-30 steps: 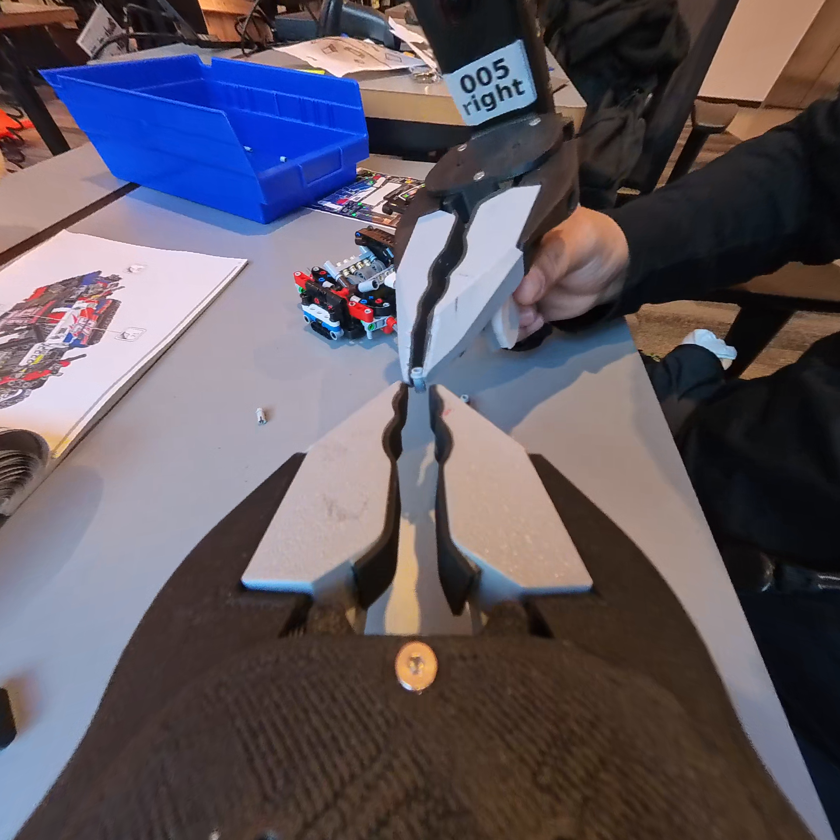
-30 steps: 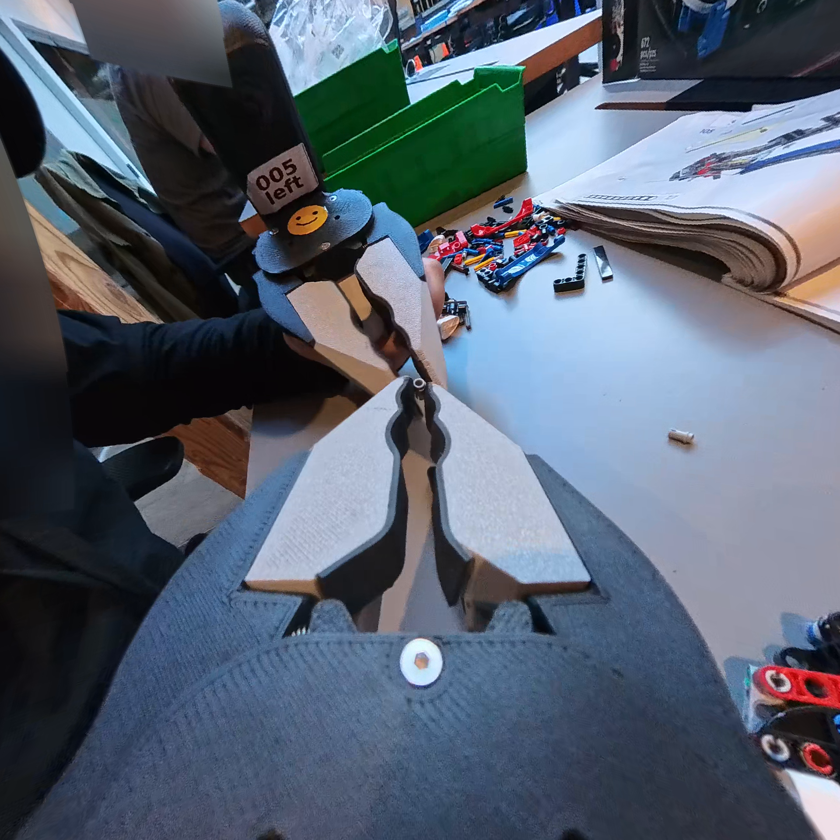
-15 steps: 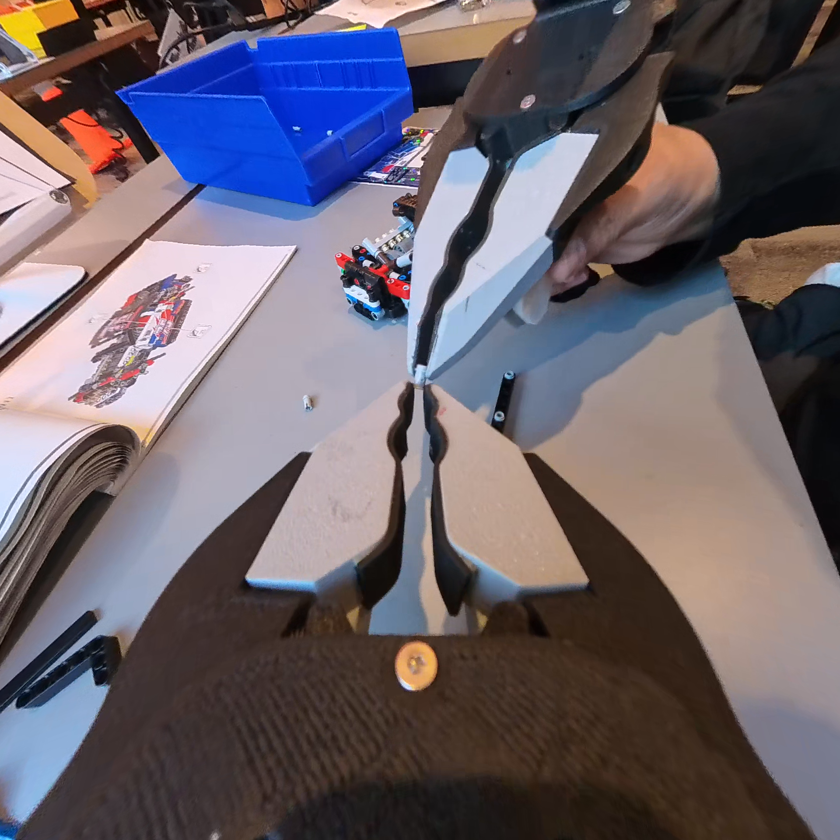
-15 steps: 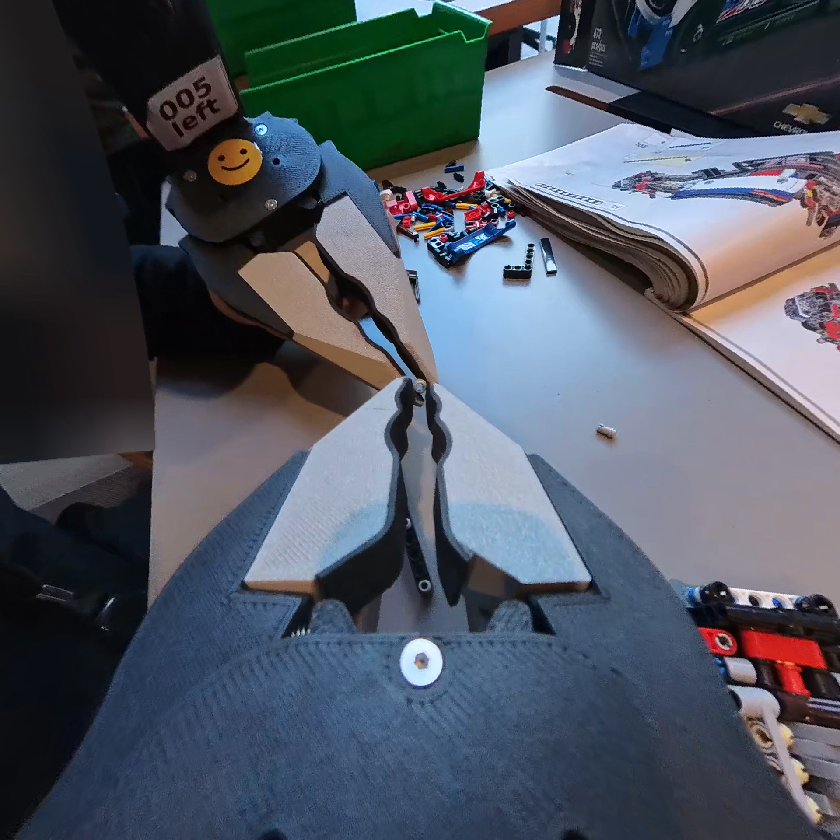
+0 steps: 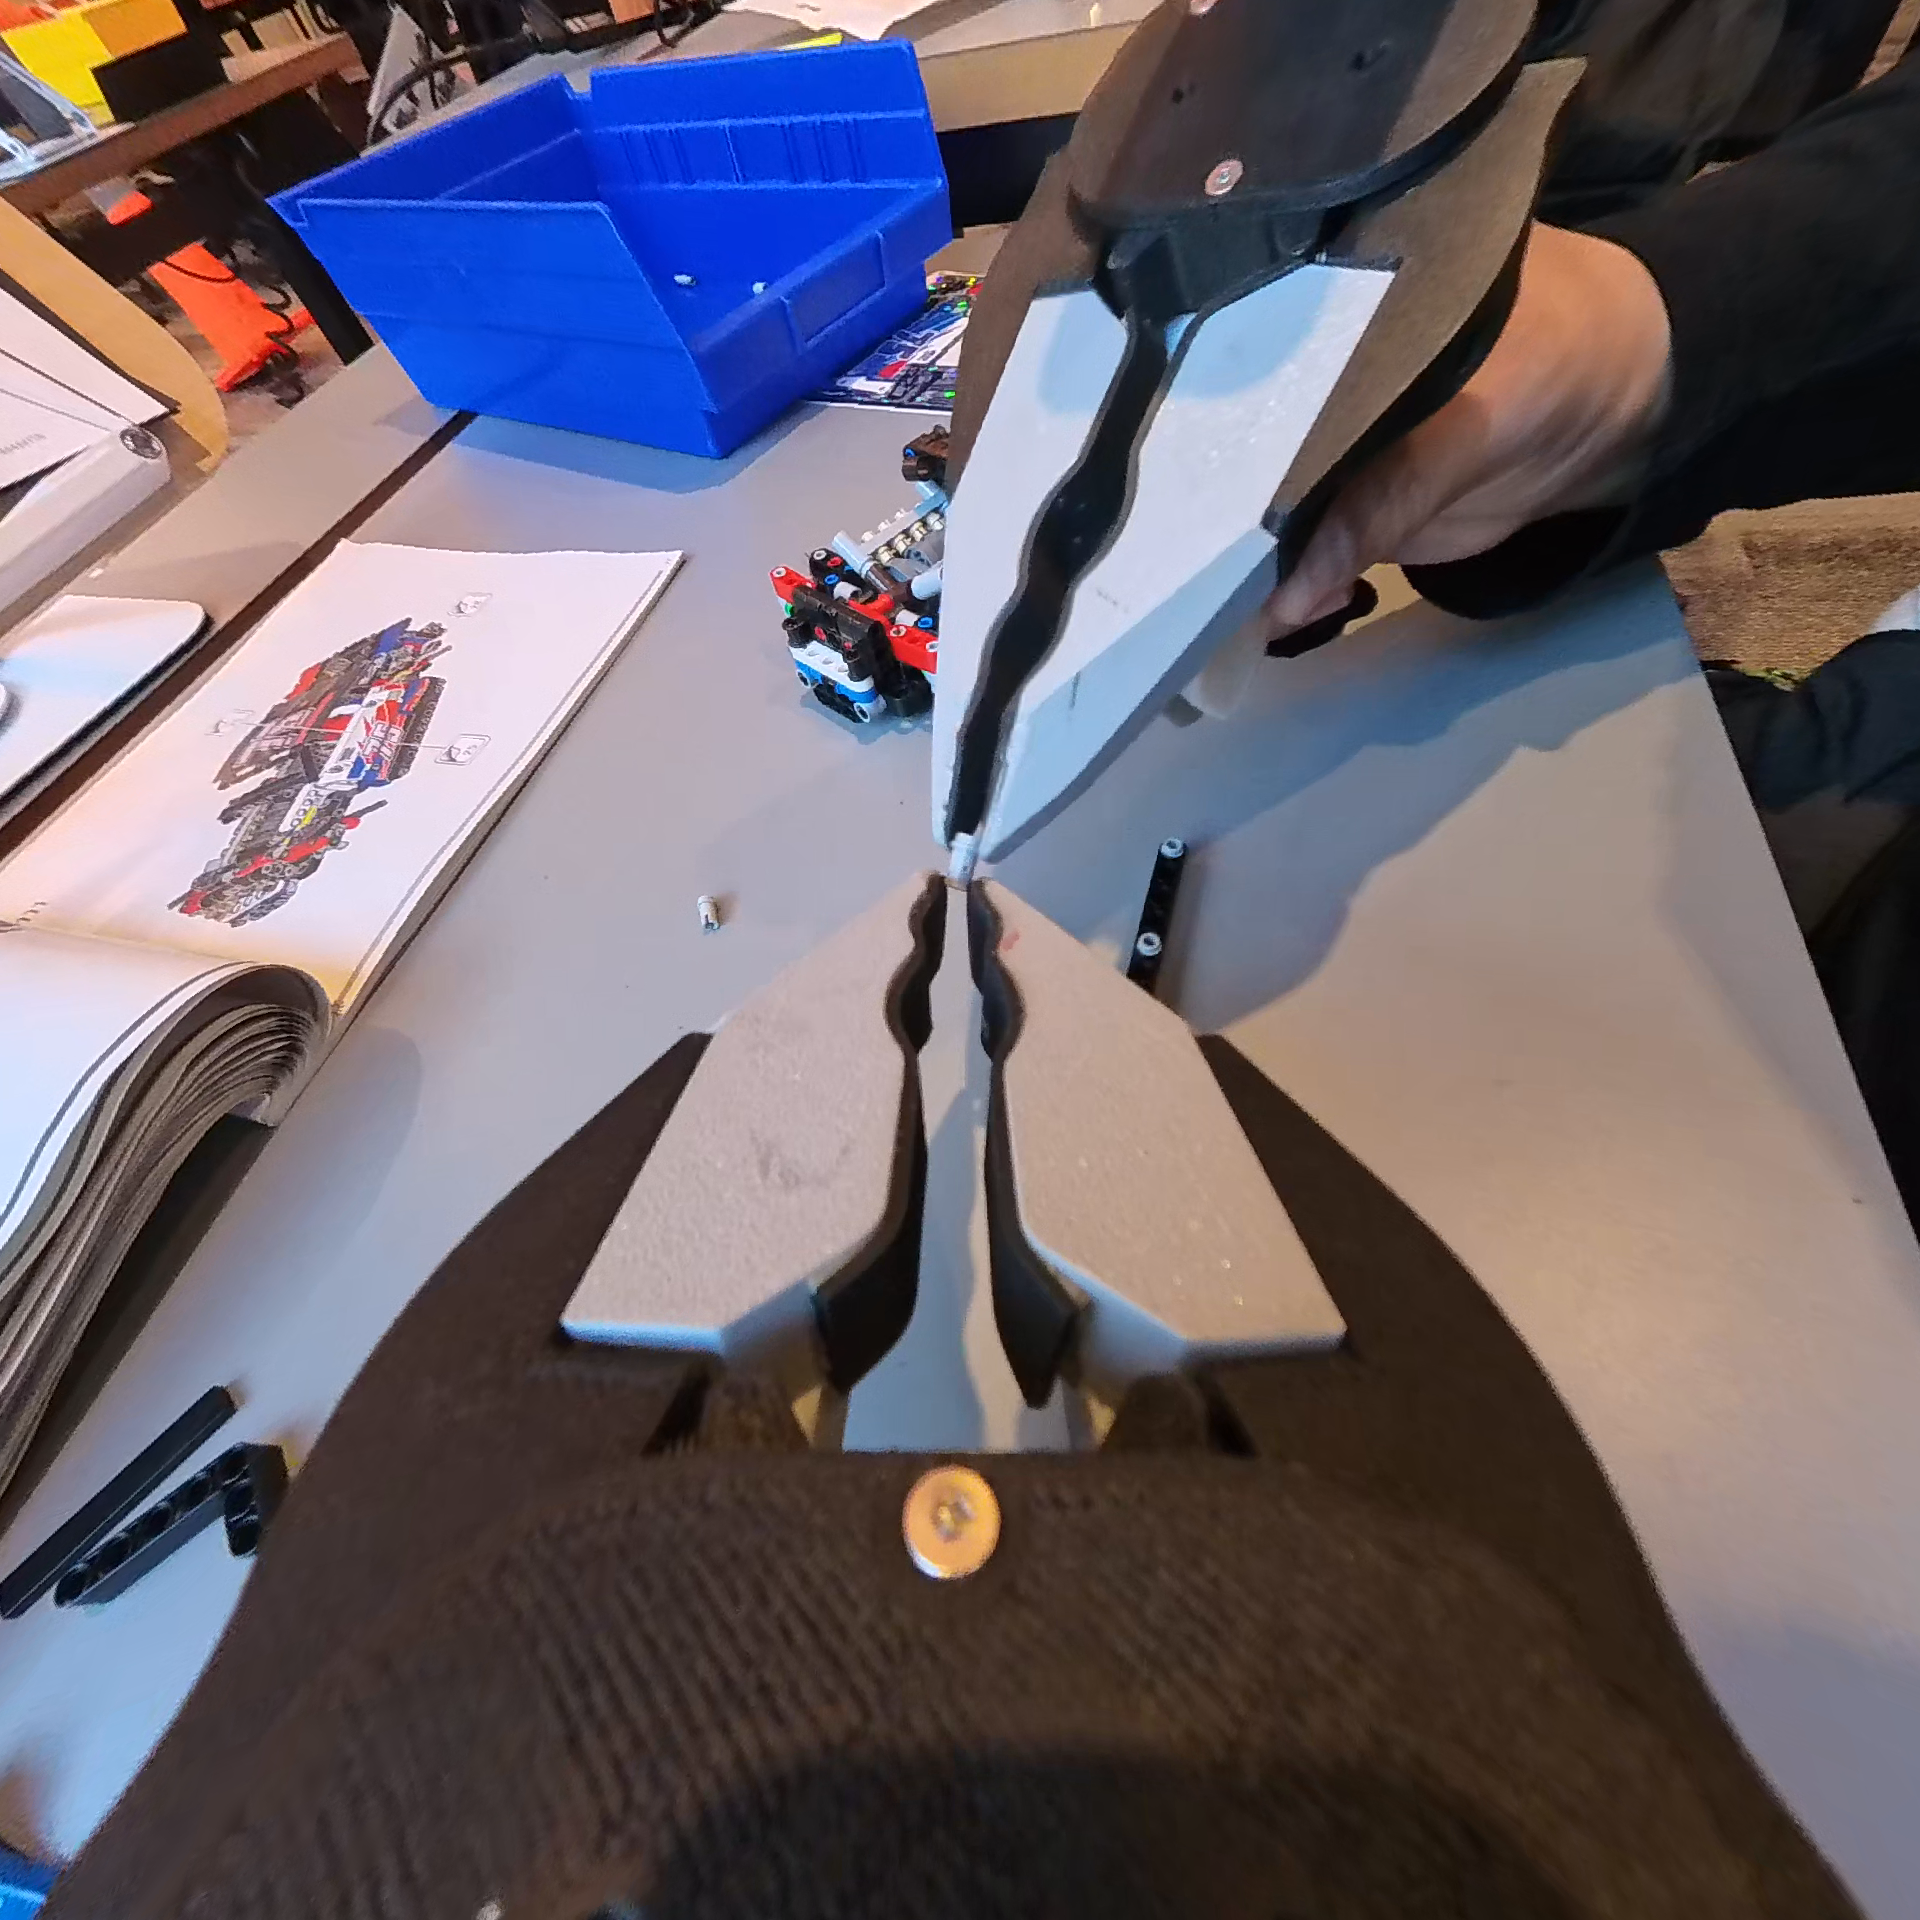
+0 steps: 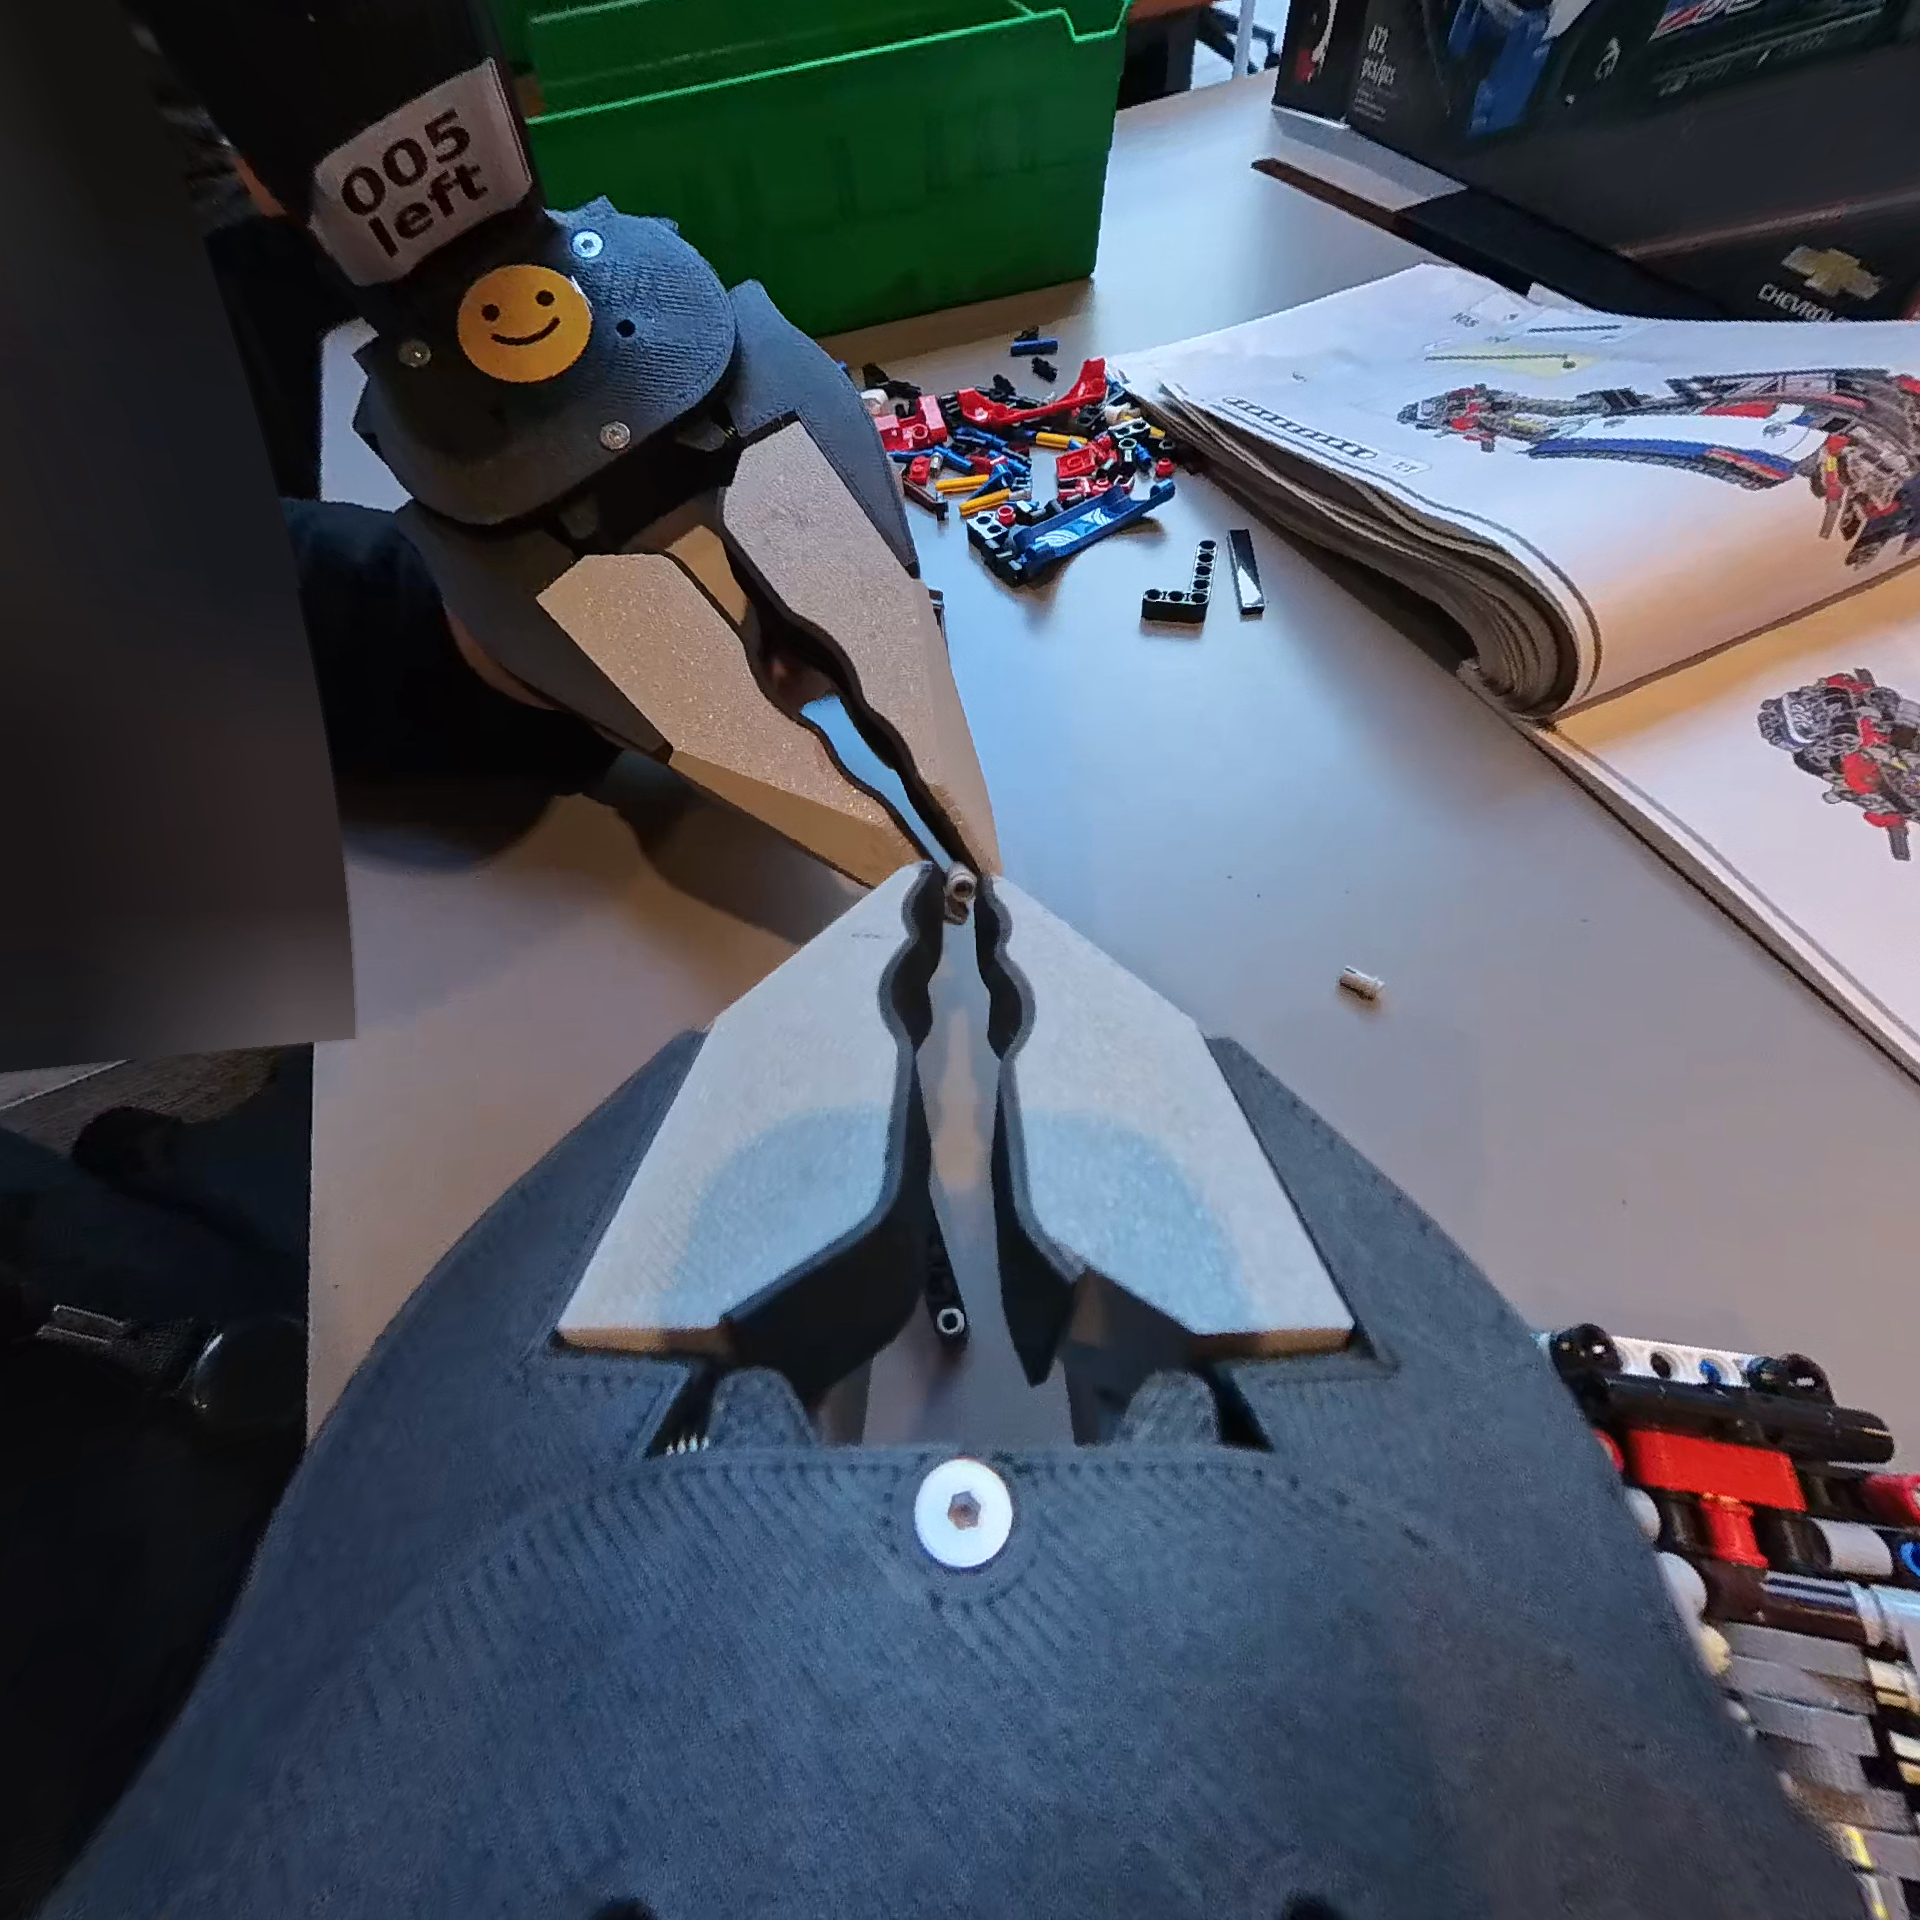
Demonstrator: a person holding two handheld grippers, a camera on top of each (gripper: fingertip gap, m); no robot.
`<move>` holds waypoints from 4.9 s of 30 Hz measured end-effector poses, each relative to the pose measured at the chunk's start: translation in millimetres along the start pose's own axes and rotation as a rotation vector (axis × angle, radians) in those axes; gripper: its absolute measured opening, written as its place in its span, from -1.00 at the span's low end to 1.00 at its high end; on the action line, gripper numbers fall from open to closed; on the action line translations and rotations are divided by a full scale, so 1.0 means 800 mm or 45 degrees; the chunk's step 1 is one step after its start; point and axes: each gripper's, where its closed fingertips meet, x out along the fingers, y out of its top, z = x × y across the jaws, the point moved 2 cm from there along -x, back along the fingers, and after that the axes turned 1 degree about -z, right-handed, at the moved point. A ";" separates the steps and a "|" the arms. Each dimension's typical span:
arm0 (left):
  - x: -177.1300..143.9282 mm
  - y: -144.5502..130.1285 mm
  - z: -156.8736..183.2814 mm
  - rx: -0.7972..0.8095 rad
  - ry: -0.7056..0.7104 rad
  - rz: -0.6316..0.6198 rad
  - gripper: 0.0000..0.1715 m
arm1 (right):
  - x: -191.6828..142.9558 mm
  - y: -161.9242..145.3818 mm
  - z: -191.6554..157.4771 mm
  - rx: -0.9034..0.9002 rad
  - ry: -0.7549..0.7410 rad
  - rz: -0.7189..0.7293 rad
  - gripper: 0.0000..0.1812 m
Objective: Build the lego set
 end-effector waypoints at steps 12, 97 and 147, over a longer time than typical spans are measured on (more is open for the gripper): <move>0.002 -0.002 0.001 0.004 -0.006 -0.008 -0.99 | 0.001 -0.002 0.000 0.025 0.012 -0.010 -0.97; 0.018 -0.061 0.045 0.050 -0.285 -0.414 -0.94 | 0.008 -0.072 -0.016 -0.592 0.252 -0.960 -0.98; 0.012 -0.037 0.045 -0.079 -0.345 -0.248 -0.91 | -0.007 -0.050 -0.022 -0.749 -0.007 -0.522 -0.98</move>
